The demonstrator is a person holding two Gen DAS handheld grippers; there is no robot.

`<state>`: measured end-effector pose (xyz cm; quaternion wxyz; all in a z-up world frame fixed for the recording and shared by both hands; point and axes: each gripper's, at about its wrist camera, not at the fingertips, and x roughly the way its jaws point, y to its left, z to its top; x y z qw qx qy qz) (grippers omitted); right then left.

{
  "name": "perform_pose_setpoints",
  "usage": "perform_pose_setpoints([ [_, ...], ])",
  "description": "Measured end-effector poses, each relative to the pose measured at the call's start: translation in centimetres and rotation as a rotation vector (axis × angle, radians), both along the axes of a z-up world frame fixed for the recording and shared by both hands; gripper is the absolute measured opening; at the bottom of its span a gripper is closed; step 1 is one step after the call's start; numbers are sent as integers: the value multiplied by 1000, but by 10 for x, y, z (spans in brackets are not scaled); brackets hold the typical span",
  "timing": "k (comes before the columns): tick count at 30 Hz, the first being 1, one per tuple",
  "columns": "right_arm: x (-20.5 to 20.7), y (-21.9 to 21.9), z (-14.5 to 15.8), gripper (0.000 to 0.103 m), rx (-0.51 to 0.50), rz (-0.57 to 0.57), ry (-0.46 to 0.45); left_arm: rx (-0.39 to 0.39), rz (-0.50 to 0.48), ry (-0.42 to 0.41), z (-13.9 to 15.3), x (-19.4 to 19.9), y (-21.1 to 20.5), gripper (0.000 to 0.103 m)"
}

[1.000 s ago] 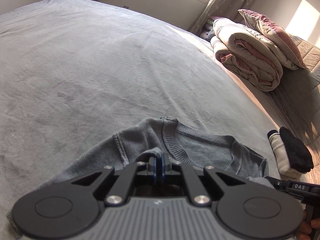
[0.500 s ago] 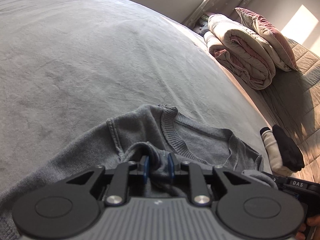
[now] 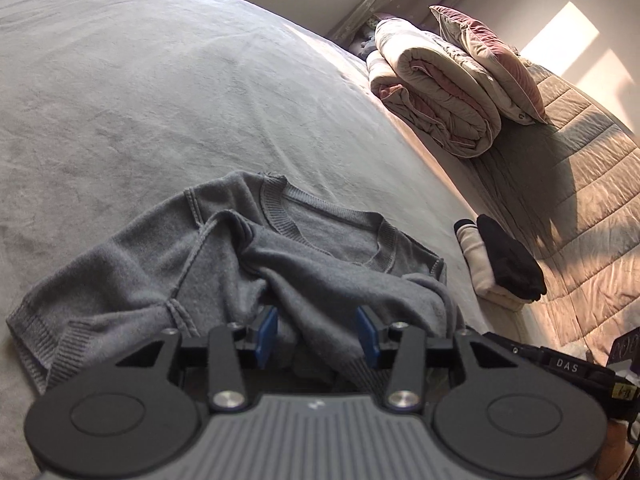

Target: Fold clothes

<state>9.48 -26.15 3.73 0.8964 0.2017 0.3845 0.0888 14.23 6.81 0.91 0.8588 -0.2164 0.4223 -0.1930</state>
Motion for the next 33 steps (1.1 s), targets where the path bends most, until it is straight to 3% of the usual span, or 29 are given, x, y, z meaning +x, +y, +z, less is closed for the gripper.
perform_pose_setpoints([
  [8, -20, 31, -38, 45, 78, -8, 60, -120, -20, 63, -29, -13, -22, 41],
  [14, -15, 52, -68, 46, 179, -80, 12, -223, 7, 86, -55, -11, -30, 29],
  [15, -14, 52, -70, 42, 204, -88, 7, -246, 22, 89, -58, -10, -29, 23],
  [18, -12, 51, -73, 9, 245, -98, 9, -270, 53, 113, -62, -11, -25, 7],
  [19, -12, 51, -73, 9, 251, -99, 13, -265, 52, 114, -61, -13, -25, 7],
  [22, -19, 50, -58, 9, 185, -67, -8, -199, 41, 74, -45, -24, -19, 5],
  [33, -78, 22, 11, 9, 52, 5, 10, -169, -6, 64, 0, -89, 20, 4],
])
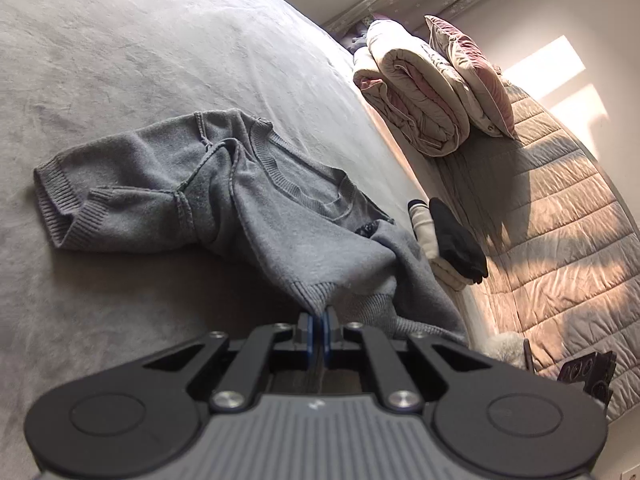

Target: Fold clothes

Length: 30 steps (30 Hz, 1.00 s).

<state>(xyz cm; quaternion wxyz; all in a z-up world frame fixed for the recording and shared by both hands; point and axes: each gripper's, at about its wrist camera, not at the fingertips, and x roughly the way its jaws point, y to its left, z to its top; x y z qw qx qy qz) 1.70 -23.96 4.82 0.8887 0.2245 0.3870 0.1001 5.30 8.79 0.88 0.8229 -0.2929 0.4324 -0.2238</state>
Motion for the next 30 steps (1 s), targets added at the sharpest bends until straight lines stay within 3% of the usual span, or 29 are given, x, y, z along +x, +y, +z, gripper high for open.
perform_pose_setpoints([
  [9, -68, -12, 26, 9, -42, 61, 57, 46, -94, 14, 15, -74, 15, 4],
  [19, -133, -24, 49, 9, -76, 91, 47, 39, -155, 2, 27, -139, 32, 4],
  [24, -153, -33, 53, 9, -106, 88, 58, 52, -176, 28, 25, -158, 41, 4],
  [30, -156, -36, 37, 9, -113, 88, 107, 121, -182, 58, 13, -161, 46, 5],
])
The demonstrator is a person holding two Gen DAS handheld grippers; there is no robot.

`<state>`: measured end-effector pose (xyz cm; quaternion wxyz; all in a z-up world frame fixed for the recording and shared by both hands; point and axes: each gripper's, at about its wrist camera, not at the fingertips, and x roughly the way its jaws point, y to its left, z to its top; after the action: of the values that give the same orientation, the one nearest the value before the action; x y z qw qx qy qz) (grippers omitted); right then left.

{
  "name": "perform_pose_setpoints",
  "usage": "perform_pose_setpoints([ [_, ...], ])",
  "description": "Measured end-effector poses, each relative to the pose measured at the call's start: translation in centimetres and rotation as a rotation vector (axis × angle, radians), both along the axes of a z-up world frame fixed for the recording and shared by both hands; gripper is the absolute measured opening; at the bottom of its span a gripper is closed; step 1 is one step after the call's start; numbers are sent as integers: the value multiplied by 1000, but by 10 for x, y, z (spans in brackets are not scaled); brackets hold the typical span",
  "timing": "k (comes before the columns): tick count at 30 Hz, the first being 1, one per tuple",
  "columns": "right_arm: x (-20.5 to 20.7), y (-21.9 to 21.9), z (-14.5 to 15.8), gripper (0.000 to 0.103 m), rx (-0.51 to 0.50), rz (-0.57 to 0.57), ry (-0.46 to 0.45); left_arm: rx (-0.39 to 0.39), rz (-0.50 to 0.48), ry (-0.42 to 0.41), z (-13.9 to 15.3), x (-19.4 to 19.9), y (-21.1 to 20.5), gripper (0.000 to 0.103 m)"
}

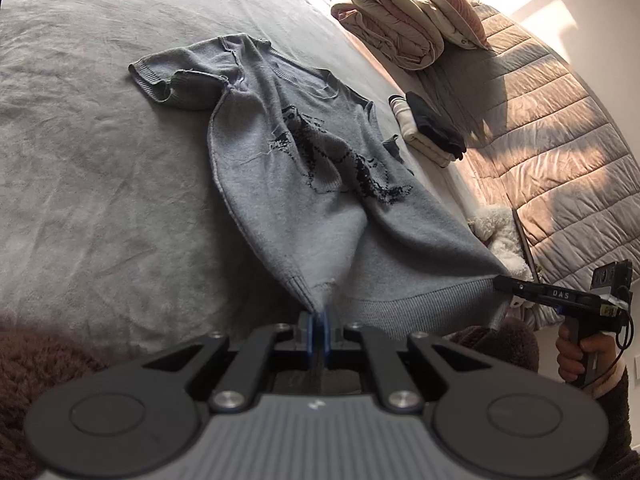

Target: Fold clothes

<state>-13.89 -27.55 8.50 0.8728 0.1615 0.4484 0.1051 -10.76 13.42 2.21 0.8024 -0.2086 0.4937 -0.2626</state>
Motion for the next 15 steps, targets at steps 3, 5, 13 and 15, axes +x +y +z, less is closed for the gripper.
perform_pose_setpoints([
  [3, 4, 0, -7, 14, -13, 1, 20, 16, -5, 3, -4, 5, 2, 6],
  [5, 9, 0, -7, 15, -27, 7, 20, 16, 1, 4, -4, 12, 5, 14],
  [13, 43, 3, -10, 43, -61, 16, 9, 53, 165, 26, -18, 66, 28, 38],
  [15, 60, 8, -12, 43, -78, 21, 9, 80, 211, 35, -21, 85, 34, 39],
])
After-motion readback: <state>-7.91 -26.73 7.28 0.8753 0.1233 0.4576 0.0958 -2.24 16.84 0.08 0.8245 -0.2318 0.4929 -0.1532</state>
